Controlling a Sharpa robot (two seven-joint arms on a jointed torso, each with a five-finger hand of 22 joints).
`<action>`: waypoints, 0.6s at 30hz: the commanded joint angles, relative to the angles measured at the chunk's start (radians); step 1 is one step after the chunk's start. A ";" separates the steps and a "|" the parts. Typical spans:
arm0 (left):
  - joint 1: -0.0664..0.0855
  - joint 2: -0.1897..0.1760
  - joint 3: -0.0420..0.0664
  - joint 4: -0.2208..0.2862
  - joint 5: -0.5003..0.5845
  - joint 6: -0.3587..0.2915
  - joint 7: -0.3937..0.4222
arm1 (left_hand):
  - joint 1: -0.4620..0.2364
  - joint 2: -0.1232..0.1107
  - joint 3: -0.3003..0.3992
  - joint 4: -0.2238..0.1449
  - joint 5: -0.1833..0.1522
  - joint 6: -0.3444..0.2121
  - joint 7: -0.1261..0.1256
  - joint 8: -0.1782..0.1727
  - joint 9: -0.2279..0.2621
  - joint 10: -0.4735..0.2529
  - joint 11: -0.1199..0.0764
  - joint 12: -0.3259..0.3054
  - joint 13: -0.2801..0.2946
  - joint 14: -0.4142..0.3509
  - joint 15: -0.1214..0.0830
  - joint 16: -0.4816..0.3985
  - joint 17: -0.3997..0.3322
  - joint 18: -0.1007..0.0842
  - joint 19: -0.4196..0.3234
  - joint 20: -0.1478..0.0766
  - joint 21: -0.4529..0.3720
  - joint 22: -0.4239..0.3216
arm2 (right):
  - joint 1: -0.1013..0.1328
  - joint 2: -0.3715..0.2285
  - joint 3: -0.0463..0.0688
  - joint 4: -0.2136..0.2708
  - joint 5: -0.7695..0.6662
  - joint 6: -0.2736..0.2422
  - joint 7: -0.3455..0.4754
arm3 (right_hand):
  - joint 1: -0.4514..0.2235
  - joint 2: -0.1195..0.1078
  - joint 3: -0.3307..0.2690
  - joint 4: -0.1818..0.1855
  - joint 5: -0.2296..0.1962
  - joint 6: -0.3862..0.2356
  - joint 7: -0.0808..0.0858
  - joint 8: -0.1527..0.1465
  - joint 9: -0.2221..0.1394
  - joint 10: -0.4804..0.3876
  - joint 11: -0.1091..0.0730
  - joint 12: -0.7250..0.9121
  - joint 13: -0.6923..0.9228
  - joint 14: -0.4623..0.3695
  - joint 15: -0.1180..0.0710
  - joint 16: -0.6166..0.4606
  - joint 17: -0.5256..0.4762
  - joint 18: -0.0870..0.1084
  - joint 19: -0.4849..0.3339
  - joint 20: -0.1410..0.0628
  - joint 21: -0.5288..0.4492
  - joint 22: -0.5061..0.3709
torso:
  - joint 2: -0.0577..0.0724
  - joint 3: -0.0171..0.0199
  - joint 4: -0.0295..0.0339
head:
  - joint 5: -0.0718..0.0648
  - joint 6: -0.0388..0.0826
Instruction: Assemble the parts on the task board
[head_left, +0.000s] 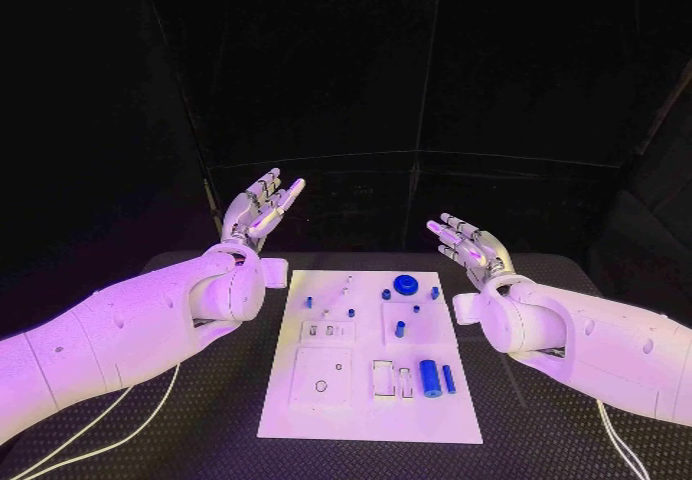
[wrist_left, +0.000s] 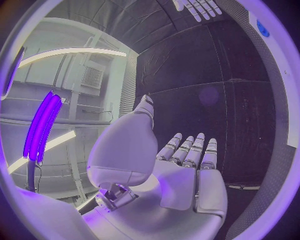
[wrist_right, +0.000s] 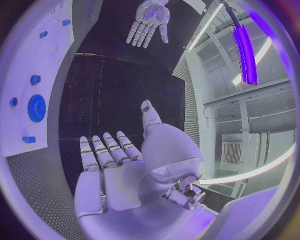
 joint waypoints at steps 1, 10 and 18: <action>0.001 0.004 0.007 -0.011 -0.061 0.110 0.048 | 0.035 0.004 -0.005 0.007 0.007 0.018 0.086 0.006 0.003 0.013 0.013 0.006 0.003 0.033 0.010 0.009 0.005 0.018 0.021 0.014 0.011 0.005 | 0.001 0.006 0.003 -0.022 -0.076 0.175 -0.049 | 0.137 0.003 0.041 -0.095 -0.018 0.109 0.107 0.019 0.012 0.192 0.062 0.034 0.018 0.267 0.007 0.062 0.025 0.054 0.310 0.005 0.189 0.071 | 0.000 -0.0001 0.0001 | 0.000 0.000; 0.001 -0.035 0.007 -0.013 -0.067 0.132 0.039 | 0.102 0.033 -0.024 -0.042 0.012 0.370 0.104 0.101 0.053 0.632 0.039 0.183 0.083 0.657 -0.029 0.232 0.107 0.051 0.662 0.001 0.279 0.137 | 0.037 0.005 0.007 -0.076 -0.492 0.123 -0.110 | 0.284 -0.031 0.145 -0.135 -0.024 0.583 0.079 0.114 0.052 0.687 -0.022 0.155 0.034 0.791 -0.114 0.209 0.062 0.121 0.626 -0.049 0.373 0.137 | 0.012 0.0026 -0.0023 | -0.001 -0.023; 0.001 -0.085 0.007 0.060 -0.114 0.142 0.021 | 0.150 0.071 -0.025 -0.084 0.008 0.674 0.065 0.194 0.090 0.856 -0.028 0.234 0.089 0.877 -0.102 0.313 0.157 0.060 0.869 -0.070 0.368 0.165 | 0.107 0.015 0.006 -0.101 -0.762 0.166 -0.172 | 0.263 -0.067 0.167 -0.136 -0.044 0.639 0.067 0.087 0.033 0.790 -0.052 0.107 0.028 0.993 -0.167 0.226 0.078 0.122 0.735 -0.111 0.507 0.200 | 0.040 0.0034 -0.0001 | -0.009 -0.012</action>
